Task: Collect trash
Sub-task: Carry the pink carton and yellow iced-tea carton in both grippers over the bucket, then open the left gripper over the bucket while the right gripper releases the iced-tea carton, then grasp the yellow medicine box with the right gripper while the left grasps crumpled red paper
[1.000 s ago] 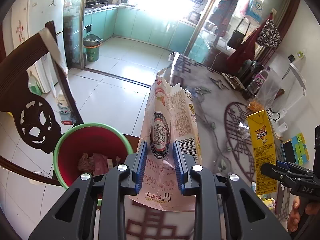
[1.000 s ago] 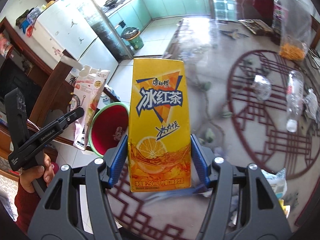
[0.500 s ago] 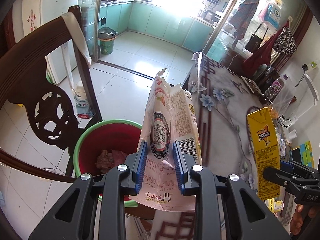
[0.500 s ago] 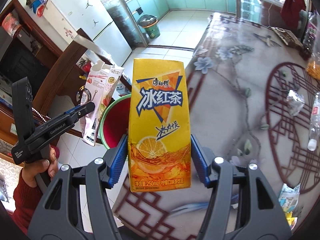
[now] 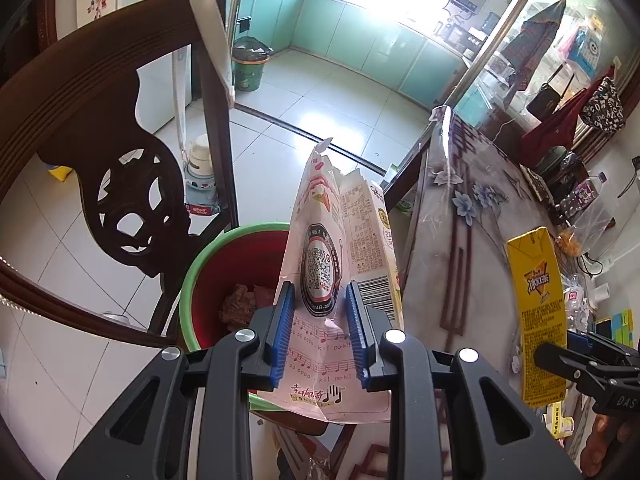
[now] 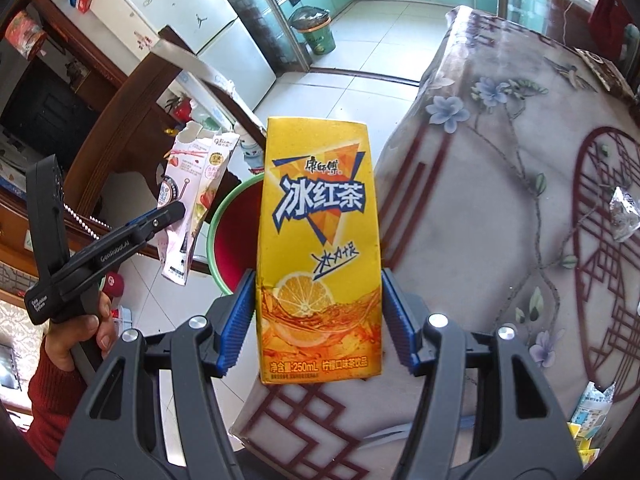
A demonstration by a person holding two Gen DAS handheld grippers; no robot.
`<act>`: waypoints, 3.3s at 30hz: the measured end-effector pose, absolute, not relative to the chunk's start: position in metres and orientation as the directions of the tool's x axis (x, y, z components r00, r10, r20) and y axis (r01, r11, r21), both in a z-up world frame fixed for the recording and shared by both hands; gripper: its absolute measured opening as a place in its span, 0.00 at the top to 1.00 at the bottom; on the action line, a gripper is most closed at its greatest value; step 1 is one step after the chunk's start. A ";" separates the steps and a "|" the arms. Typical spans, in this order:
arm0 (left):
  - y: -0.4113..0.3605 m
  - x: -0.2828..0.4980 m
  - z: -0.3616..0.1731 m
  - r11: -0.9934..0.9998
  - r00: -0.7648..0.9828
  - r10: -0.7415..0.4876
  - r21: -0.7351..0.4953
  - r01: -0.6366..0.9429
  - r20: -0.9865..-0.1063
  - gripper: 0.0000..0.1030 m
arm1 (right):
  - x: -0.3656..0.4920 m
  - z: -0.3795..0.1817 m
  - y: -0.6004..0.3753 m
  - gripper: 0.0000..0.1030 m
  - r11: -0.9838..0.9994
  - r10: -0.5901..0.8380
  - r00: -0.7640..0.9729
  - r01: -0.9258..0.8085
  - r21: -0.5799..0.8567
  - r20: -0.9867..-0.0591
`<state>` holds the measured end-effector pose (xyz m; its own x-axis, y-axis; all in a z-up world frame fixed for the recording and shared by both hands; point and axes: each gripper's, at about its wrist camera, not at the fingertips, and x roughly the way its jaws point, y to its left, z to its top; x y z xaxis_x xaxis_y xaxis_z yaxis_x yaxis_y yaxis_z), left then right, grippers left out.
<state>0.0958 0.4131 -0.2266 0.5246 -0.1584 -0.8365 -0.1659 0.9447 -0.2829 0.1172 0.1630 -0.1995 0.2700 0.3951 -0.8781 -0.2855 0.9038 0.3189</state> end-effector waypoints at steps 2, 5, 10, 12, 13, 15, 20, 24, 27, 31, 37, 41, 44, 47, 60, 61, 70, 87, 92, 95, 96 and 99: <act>0.417 0.096 -0.230 0.943 0.523 -0.155 -0.283 -0.175 -0.838 0.77 | 0.116 -0.201 0.167 0.43 0.902 0.393 0.262 -0.293 0.316 -0.881; 0.420 0.096 -0.237 0.941 0.515 -0.149 -0.282 -0.190 -0.844 0.77 | 0.114 -0.203 0.171 0.43 0.901 0.391 0.252 -0.299 0.314 -0.885; 0.427 0.095 -0.246 0.937 0.499 -0.142 -0.279 -0.212 -0.855 0.77 | 0.117 -0.205 0.176 0.43 0.903 0.385 0.242 -0.299 0.310 -0.891; 0.432 0.096 -0.248 0.931 0.497 -0.145 -0.288 -0.225 -0.856 0.77 | 0.118 -0.204 0.179 0.43 0.902 0.382 0.242 -0.308 0.302 -0.892; 0.434 0.096 -0.249 0.927 0.497 -0.148 -0.295 -0.231 -0.855 0.77 | 0.120 -0.203 0.181 0.43 0.901 0.381 0.244 -0.314 0.299 -0.892; 0.436 0.097 -0.248 0.928 0.502 -0.142 -0.291 -0.232 -0.853 0.77 | 0.121 -0.200 0.185 0.43 0.898 0.383 0.251 -0.328 0.294 -0.889; 0.438 0.104 -0.252 0.930 0.498 -0.126 -0.277 -0.241 -0.858 0.77 | 0.127 -0.194 0.201 0.43 0.890 0.386 0.268 -0.359 0.280 -0.883; 0.438 0.107 -0.255 0.934 0.492 -0.121 -0.267 -0.239 -0.862 0.79 | 0.131 -0.195 0.210 0.43 0.886 0.387 0.266 -0.373 0.276 -0.883; 0.441 0.108 -0.254 0.934 0.493 -0.109 -0.259 -0.247 -0.863 0.78 | 0.132 -0.196 0.216 0.43 0.884 0.385 0.266 -0.381 0.270 -0.884; 0.450 0.109 -0.250 0.923 0.506 -0.081 -0.257 -0.287 -0.859 0.53 | 0.136 -0.193 0.219 0.33 0.883 0.392 0.284 -0.384 0.271 -0.875; 0.452 0.104 -0.232 0.922 0.545 -0.059 -0.255 -0.291 -0.836 0.47 | 0.136 -0.181 0.217 0.25 0.883 0.407 0.320 -0.379 0.278 -0.856; 0.447 0.100 -0.229 0.915 0.550 -0.074 -0.276 -0.294 -0.832 0.46 | 0.126 -0.174 0.208 0.25 0.885 0.400 0.336 -0.384 0.264 -0.852; 0.436 0.099 -0.225 0.921 0.550 -0.095 -0.283 -0.268 -0.830 0.46 | 0.116 -0.177 0.196 0.25 0.891 0.397 0.328 -0.361 0.274 -0.857; 0.419 0.095 -0.216 0.928 0.567 -0.127 -0.300 -0.223 -0.814 0.46 | 0.102 -0.179 0.180 0.25 0.903 0.378 0.333 -0.338 0.266 -0.864; 0.300 0.102 -0.214 0.949 0.502 -0.288 -0.314 0.034 -0.816 0.45 | 0.053 -0.177 0.079 0.25 0.959 0.283 0.404 -0.126 0.254 -0.870; 0.288 0.101 -0.212 0.948 0.500 -0.299 -0.314 0.056 -0.813 0.45 | 0.049 -0.177 0.069 0.25 0.963 0.269 0.407 -0.112 0.245 -0.873; 0.200 0.073 -0.203 0.923 0.455 -0.383 -0.324 0.206 -0.803 0.44 | 0.004 -0.186 -0.072 0.25 0.993 0.100 0.359 0.018 0.114 -0.928; 0.062 -0.054 -0.221 0.878 0.318 -0.469 -0.396 0.267 -0.824 0.41 | -0.034 -0.272 -0.161 0.30 0.833 0.252 -0.116 -0.480 0.276 -0.961; 0.035 -0.082 -0.222 0.856 0.277 -0.495 -0.408 0.317 -0.824 0.40 | -0.024 -0.285 -0.163 0.31 0.775 0.354 -0.220 -0.476 0.417 -0.909; 0.014 -0.092 -0.225 0.841 0.248 -0.497 -0.391 0.374 -0.832 0.39 | -0.019 -0.297 -0.169 0.34 0.781 0.372 -0.241 -0.441 0.443 -0.896; 0.007 -0.093 -0.226 0.836 0.238 -0.498 -0.388 0.388 -0.834 0.39 | -0.019 -0.298 -0.170 0.40 0.784 0.368 -0.232 -0.444 0.435 -0.900; -0.009 -0.097 -0.231 0.818 0.201 -0.509 -0.397 0.417 -0.837 0.39 | -0.018 -0.290 -0.175 0.56 0.775 0.420 -0.220 -0.419 0.474 -0.881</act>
